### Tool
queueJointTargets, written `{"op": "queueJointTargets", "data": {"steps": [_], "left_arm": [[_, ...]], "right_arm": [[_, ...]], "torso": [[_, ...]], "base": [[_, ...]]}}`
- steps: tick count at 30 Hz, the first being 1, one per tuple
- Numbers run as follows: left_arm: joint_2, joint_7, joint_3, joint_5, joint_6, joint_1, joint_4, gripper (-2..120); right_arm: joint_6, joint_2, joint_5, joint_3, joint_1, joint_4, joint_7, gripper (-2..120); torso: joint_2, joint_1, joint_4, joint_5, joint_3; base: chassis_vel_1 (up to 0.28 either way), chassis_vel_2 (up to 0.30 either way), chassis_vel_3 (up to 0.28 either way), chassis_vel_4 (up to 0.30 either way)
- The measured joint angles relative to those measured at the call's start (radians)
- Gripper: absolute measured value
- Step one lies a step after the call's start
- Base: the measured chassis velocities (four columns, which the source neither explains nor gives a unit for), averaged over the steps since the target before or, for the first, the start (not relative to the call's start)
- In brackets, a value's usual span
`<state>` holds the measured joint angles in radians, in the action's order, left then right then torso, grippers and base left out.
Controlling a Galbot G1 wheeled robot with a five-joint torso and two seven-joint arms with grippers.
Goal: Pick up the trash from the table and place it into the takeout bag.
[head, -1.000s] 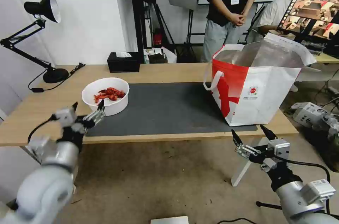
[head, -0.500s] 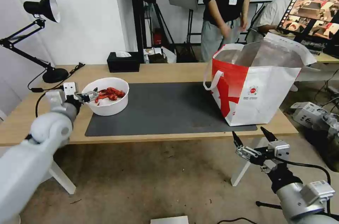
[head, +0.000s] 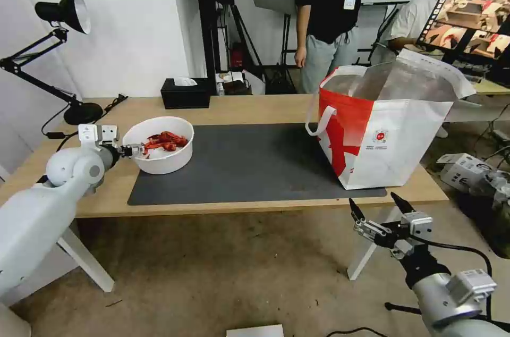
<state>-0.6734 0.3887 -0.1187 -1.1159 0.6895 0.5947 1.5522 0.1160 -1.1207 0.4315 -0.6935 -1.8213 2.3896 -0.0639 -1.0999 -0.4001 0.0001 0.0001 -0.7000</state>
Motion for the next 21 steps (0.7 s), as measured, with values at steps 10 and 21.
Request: {"op": "queueJointTargets", "data": {"steps": [10,21], "left_arm": [[0.004,0.002,0.029,-0.018,0.015,-0.027,-0.015,69],[0.007,0.004,0.033,-0.019,0.017,-0.024,-0.011,31]], "right_arm": [[0.000,-0.003,0.006,0.003,0.006,-0.014,-0.004,100],[0.000,-0.006,0.008,0.007,0.011,-0.020,-0.005,100]], "torso": [[0.000,0.000,-0.0001,-0.0001,0.000],[0.000,0.000,0.0000,-0.0001,0.000]], "base": [[0.000,0.000,0.000,0.000],[0.000,0.000,0.000,0.000]]}}
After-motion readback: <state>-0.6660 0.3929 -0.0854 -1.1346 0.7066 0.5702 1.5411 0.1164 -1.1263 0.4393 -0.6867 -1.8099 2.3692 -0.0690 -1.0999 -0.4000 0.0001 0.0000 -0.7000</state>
